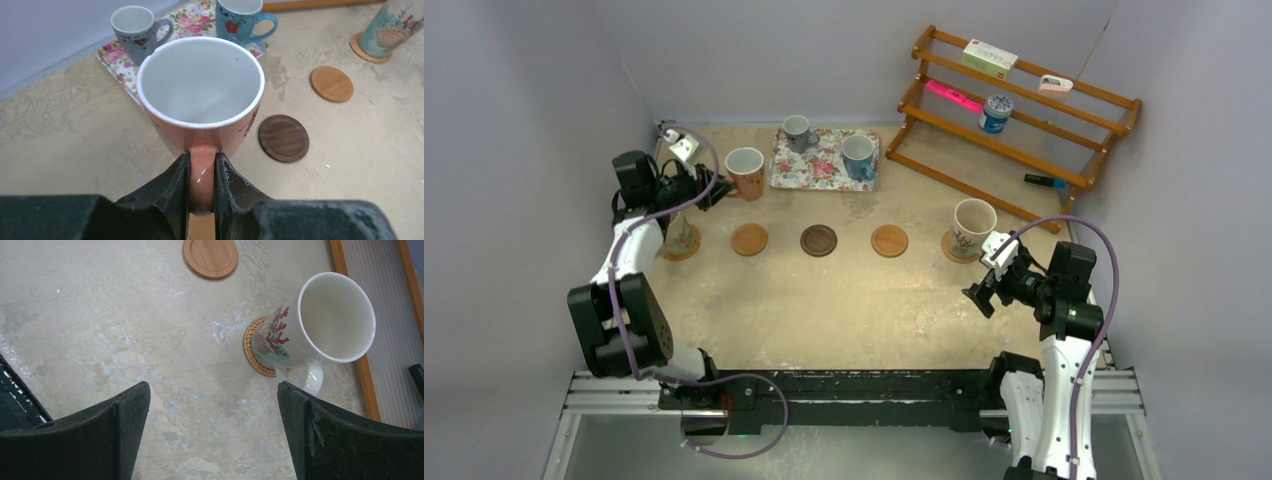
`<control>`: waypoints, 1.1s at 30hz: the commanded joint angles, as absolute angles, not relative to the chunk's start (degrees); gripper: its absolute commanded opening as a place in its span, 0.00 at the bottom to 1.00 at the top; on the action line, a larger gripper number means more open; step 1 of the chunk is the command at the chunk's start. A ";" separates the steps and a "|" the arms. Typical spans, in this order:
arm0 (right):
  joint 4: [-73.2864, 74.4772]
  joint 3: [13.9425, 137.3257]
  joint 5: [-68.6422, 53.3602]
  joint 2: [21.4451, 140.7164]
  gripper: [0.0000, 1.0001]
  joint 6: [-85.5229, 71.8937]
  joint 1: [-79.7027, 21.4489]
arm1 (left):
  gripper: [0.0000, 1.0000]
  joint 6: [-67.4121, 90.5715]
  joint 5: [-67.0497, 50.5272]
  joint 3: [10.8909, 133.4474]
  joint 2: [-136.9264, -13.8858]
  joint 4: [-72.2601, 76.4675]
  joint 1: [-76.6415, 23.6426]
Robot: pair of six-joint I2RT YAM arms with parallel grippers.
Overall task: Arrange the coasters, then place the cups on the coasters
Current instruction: Place the cup on the coaster.
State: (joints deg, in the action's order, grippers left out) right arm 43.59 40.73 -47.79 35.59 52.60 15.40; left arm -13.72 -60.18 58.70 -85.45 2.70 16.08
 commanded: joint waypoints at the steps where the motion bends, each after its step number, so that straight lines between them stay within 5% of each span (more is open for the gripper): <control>1: 43.97 40.89 -49.93 35.67 0.99 53.43 15.56 | 0.00 -17.21 -63.44 51.85 -76.86 9.95 16.06; 27: 45.24 40.43 -50.36 35.24 0.99 55.22 15.56 | 0.00 -27.38 -60.53 40.79 -69.30 2.02 18.58; 33: 45.59 40.47 -50.36 35.24 0.99 55.68 15.56 | 0.00 -23.15 -59.60 35.65 -68.62 11.04 19.77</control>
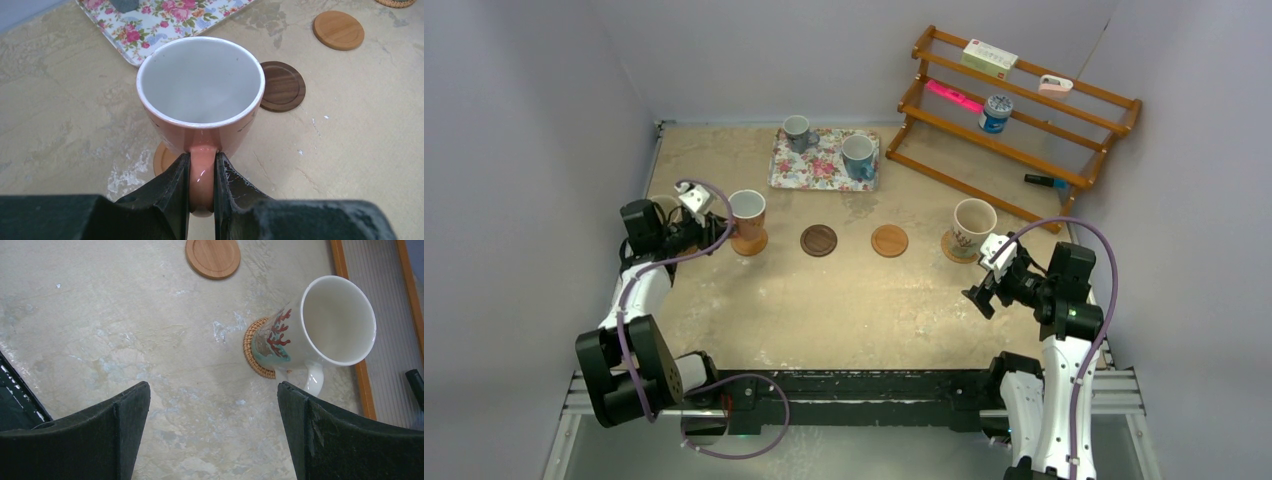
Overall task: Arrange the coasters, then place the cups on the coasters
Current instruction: Place the cup on the coaster.
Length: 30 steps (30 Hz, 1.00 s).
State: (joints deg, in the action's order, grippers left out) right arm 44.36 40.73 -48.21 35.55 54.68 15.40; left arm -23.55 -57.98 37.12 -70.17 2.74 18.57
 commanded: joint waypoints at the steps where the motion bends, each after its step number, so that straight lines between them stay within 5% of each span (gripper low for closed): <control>1: 45.61 40.45 -50.39 35.18 0.99 55.66 15.58 | 0.00 -22.88 -59.78 35.68 -69.10 11.23 20.00; 30: 46.83 40.21 -50.71 34.80 0.99 57.71 15.56 | 0.00 -21.86 -61.34 29.43 -75.99 22.64 21.62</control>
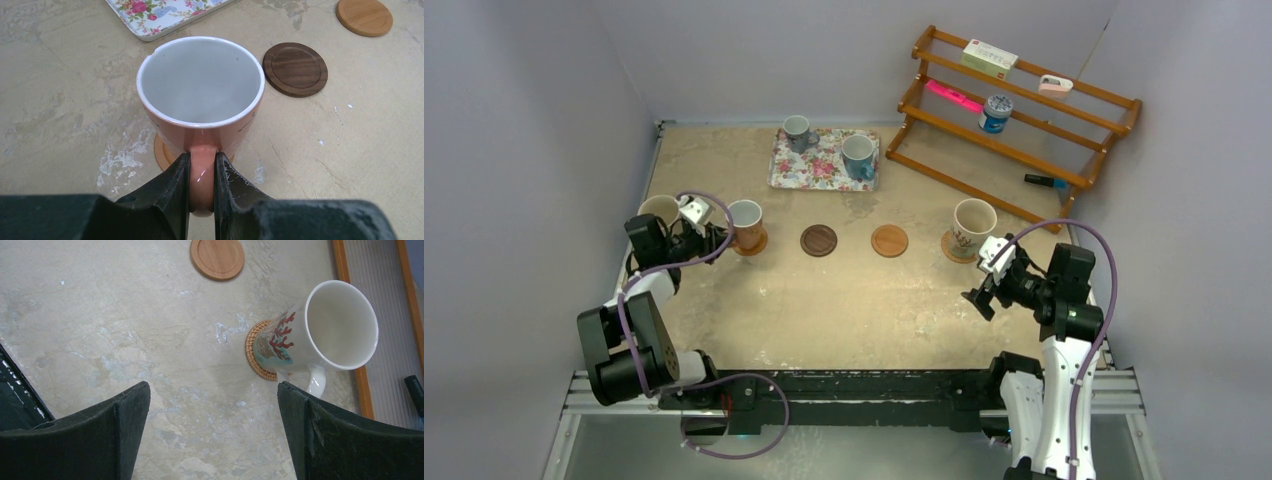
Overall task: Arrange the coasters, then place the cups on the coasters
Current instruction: Place the cup on the coaster.
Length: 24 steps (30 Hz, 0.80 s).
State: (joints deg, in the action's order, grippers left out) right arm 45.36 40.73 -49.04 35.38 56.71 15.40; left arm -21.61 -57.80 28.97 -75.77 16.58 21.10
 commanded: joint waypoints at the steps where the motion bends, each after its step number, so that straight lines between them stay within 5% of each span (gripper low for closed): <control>1: 46.84 40.17 -50.71 34.83 0.99 57.81 15.56 | 0.00 -21.88 -61.35 29.44 -76.11 22.59 21.62; 24: 47.92 40.19 -51.05 34.63 0.99 59.10 15.61 | 0.00 -22.63 -61.45 32.23 -78.96 19.47 21.63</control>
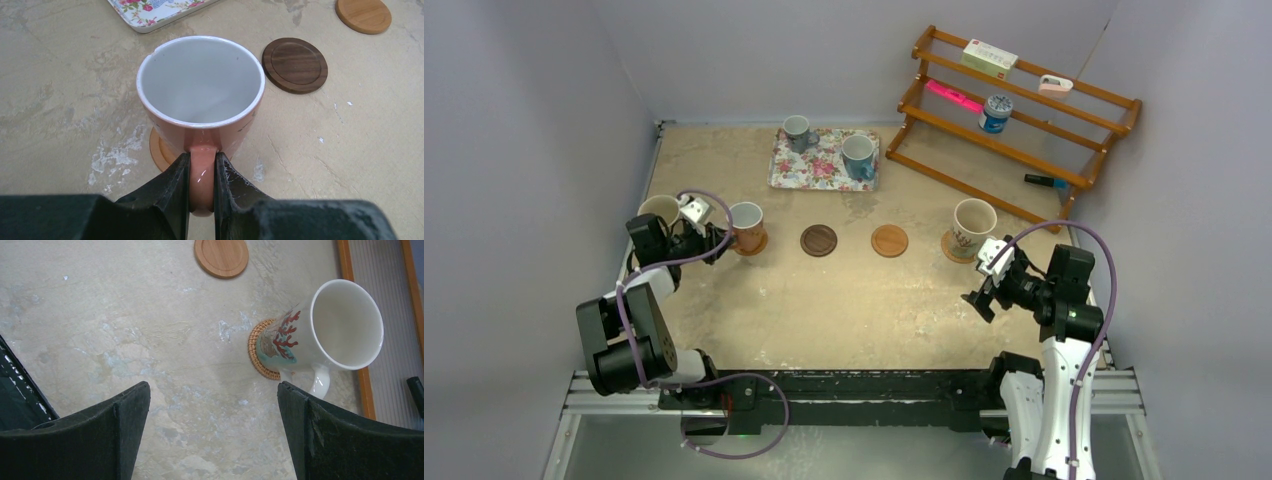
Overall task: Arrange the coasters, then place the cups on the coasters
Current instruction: Place the cup on the coaster.
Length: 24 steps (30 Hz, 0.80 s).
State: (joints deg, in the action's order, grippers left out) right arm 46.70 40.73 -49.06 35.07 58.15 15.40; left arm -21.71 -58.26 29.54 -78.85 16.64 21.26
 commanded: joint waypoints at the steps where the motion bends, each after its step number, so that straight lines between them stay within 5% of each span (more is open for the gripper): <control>1: 47.99 40.17 -51.06 34.63 0.99 59.18 15.57 | 0.00 -22.76 -61.62 32.37 -79.08 19.27 21.62; 18: 48.66 40.27 -51.28 34.72 0.99 60.06 15.63 | 0.00 -28.11 -61.61 34.46 -79.45 13.89 21.62; 20: 48.75 40.26 -51.33 34.74 0.99 60.07 15.58 | 0.14 -28.79 -61.83 34.61 -79.54 13.32 21.60; 24: 48.86 40.30 -51.33 34.61 0.99 60.20 15.58 | 0.17 -29.24 -61.70 34.72 -79.46 12.76 21.62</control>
